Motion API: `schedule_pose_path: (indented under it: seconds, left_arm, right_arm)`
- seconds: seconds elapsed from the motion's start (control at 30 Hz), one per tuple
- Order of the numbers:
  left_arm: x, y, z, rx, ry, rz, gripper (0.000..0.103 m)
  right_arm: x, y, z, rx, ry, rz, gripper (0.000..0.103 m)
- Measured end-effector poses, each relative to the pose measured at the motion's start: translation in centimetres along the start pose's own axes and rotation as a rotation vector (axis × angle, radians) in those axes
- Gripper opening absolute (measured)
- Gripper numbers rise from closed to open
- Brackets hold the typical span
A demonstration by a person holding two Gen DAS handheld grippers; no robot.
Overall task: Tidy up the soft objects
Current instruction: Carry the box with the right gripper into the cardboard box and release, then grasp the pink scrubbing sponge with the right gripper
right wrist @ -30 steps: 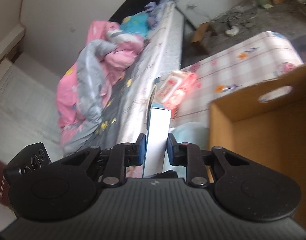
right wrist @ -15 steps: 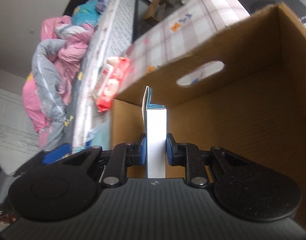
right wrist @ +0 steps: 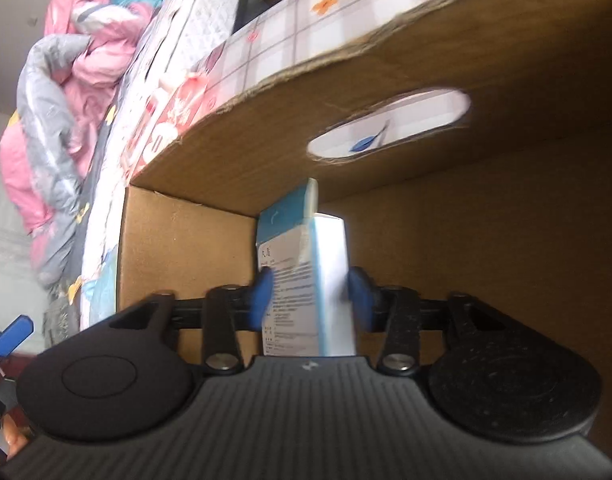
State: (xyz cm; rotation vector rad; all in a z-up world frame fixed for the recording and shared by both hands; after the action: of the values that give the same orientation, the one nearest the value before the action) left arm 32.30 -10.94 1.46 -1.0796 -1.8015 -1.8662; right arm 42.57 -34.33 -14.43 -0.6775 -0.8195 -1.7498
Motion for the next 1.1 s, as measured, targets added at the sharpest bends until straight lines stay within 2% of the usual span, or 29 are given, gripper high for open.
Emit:
schedule_pose_path:
  seconds: [0.1,0.23,0.27,0.33,0.37,0.4,0.53,0.67,0.77,0.83,0.9,1.03,1.1]
  left_arm:
    - [0.8,-0.7,0.8,0.013,0.001,-0.016,0.089]
    - [2.2,-2.1,2.0,0.041,0.010,-0.036,0.092]
    - [2.4,-2.6,2.4,0.051,0.013,-0.039,0.092]
    - [2.9,-3.5,3.0,0.070,0.018,-0.033,0.092]
    - [3.1,-4.0,3.5,0.083,0.022,-0.025,0.092]
    - [3.3,-4.6,3.9,0.096,0.023,-0.014,0.092]
    - [4.6,-6.9,5.9,0.176,0.025,0.002,0.092]
    - [6.0,-8.9,8.0,0.223,0.069,-0.018,0.094]
    - [7.1,-9.6,9.3,0.231,0.109,-0.040,0.095]
    - [7.7,-9.8,10.0,0.236,0.118,-0.054,0.097]
    - [8.3,-10.1,10.7,0.249,0.116,-0.074,0.098]
    - [8.7,-10.5,11.6,0.262,0.110,-0.095,0.098]
    - [8.8,-10.8,11.8,0.254,0.101,-0.099,0.098]
  right_arm:
    - [1.6,-0.7,-0.2,-0.010,-0.040,-0.040,0.048]
    - [1.6,-3.2,-1.3,-0.055,-0.084,0.011,0.048]
    - [1.1,-3.9,-1.3,-0.065,-0.093,0.031,0.046]
    - [0.1,-5.0,-1.1,-0.063,-0.113,0.050,0.037]
    - [-0.2,-5.0,-0.8,-0.049,-0.121,0.030,0.036]
    - [-0.4,-4.9,-0.3,-0.035,-0.126,0.020,0.032]
    - [-1.5,-4.7,0.9,-0.057,-0.099,0.005,0.030]
    - [-1.8,-4.5,0.9,-0.057,-0.086,-0.010,0.030]
    - [-1.6,-4.0,1.0,-0.032,-0.095,-0.030,0.032]
    - [-0.6,-4.0,0.9,-0.011,-0.114,-0.047,0.046]
    - [0.5,-4.0,1.0,-0.005,-0.134,-0.067,0.053]
    - [3.5,-3.2,1.9,0.022,-0.190,-0.136,0.054]
    - [6.3,-2.6,3.4,0.059,-0.205,-0.211,0.054]
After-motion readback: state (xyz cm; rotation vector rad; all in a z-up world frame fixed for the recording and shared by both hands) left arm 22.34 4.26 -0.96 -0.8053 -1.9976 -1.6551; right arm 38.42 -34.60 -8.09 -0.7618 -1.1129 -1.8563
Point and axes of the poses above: each gripper's, at about its wrist camera, not at the fingertips, and x roughly against the way its jaws point, z to its left, y to its top, the point moved 9 cm from there along -x, roughly the way its jaws point, and after that the axes turned 2 degrees about y, right-handed, at the moved point
